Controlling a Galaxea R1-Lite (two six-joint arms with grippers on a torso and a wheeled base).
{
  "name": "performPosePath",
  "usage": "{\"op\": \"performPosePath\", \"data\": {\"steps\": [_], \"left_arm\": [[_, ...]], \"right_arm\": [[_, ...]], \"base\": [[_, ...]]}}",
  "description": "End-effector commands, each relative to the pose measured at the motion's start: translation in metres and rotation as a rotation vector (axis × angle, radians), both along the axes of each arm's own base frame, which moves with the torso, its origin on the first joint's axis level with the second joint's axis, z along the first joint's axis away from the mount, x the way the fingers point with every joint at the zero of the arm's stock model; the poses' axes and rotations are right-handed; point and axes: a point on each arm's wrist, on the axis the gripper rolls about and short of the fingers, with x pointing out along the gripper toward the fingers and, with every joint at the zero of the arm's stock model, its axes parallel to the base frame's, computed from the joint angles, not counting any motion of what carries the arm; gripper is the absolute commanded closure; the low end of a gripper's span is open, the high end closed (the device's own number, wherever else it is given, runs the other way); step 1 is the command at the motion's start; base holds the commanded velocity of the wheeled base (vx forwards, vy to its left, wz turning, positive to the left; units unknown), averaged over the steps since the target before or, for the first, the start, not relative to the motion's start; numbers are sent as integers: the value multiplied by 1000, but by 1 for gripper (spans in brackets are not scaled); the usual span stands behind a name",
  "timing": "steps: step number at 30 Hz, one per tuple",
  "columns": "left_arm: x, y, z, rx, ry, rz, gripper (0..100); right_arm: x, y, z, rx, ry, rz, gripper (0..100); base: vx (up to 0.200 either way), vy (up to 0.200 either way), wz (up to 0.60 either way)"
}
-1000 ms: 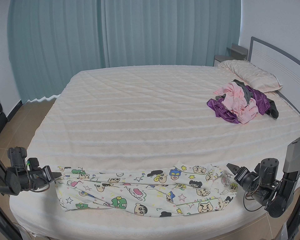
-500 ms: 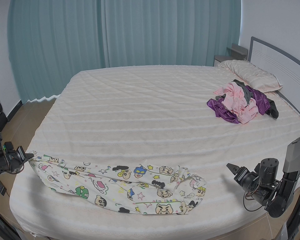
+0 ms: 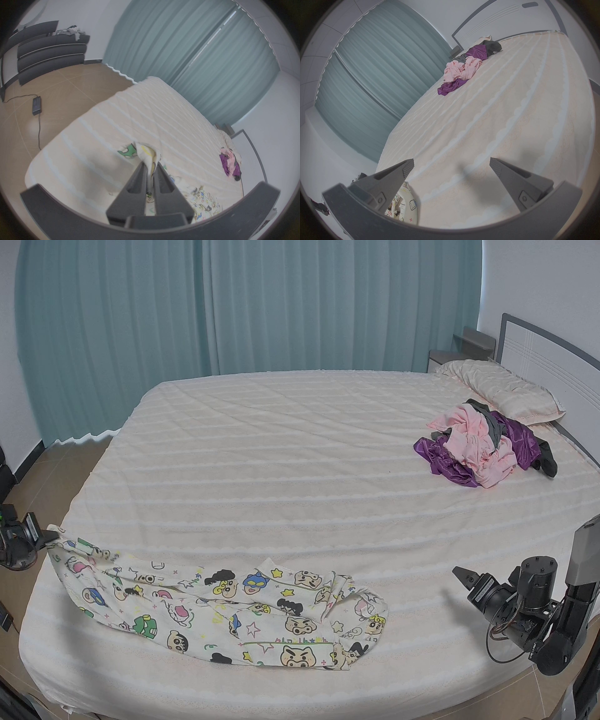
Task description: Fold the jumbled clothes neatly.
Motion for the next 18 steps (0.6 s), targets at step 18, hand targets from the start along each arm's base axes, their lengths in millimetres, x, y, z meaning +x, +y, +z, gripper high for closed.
{"op": "performPosePath", "data": {"steps": [18], "left_arm": [[11,-307,-5,40,66,-326,100]], "right_arm": [[0,2,1,4,-14,8,0]], "base": [[0,0,0]]}}
